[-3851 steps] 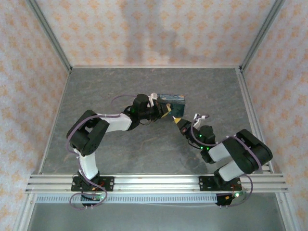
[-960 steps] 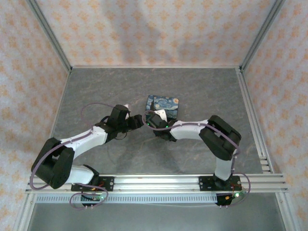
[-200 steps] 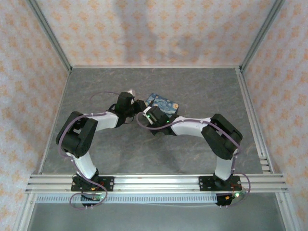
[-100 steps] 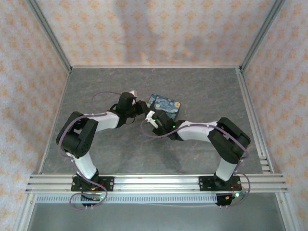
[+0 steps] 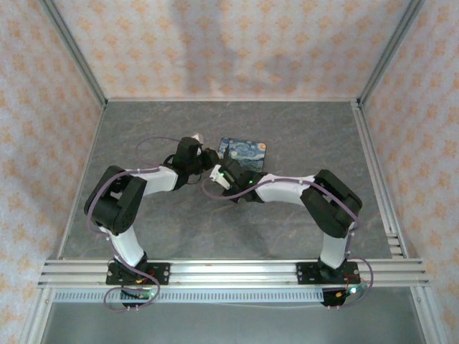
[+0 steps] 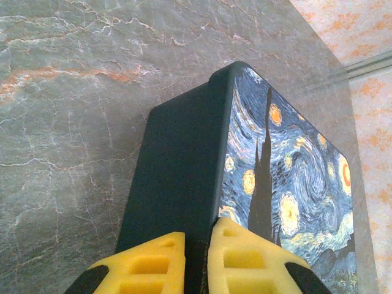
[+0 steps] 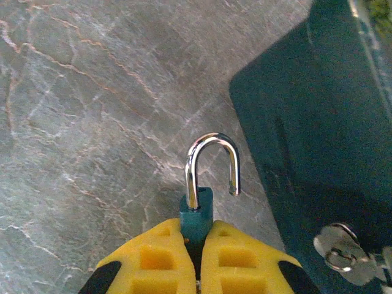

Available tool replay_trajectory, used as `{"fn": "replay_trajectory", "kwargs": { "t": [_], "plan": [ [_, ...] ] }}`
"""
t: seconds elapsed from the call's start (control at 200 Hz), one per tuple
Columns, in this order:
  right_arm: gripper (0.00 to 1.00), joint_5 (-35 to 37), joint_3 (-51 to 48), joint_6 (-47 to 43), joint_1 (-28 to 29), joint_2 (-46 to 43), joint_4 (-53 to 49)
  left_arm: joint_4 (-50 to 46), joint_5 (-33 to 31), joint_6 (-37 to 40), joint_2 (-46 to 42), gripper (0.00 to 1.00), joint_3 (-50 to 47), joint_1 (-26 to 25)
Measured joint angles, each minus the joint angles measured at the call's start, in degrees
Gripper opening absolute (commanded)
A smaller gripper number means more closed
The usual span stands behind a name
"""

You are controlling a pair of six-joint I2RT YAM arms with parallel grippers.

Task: Unlock a padlock with a key

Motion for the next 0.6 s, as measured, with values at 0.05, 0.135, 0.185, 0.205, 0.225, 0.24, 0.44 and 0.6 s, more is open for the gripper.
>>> {"fn": "replay_trajectory", "kwargs": {
  "t": [0.05,0.135,0.185,0.205,0.225,0.24,0.44,0.6],
  "plan": [
    [0.00,-0.63,-0.02,-0.61,0.39,0.00,0.33,-0.02,0.02,0.00,0.00,0.00,0.07,-0.04],
    [0.00,-1.31,-0.26,-0.92,1.25,-0.70,1.81,-0.63,0.00,0.04,0.00,0.00,0.39,-0.28],
    [0.00,-1.49,-1.03,-0.87,1.60,-1.92,2.82,-0.85,-0.02,0.04,-0.02,0.05,0.48,-0.33],
    [0.00,-1.57,-1.42,-0.85,1.68,-2.56,3.08,-0.96,0.00,0.04,-0.09,0.08,0.50,-0.33],
    [0.00,-1.55,-1.99,-0.81,1.77,-3.37,3.52,-1.03,-0.02,0.04,-0.13,0.12,0.50,-0.33],
    [0.00,-1.51,-2.40,-0.74,1.77,-4.02,3.72,-1.16,-0.04,0.07,-0.24,0.14,0.50,-0.33],
    [0.00,0.20,-8.50,1.31,1.75,-13.07,4.72,-5.84,-0.46,0.79,-2.99,0.38,-0.02,-0.33],
    [0.00,3.48,-11.91,4.68,1.75,-18.97,4.07,-12.22,-1.84,1.36,-6.56,0.57,-1.29,-0.26]
  ]
}}
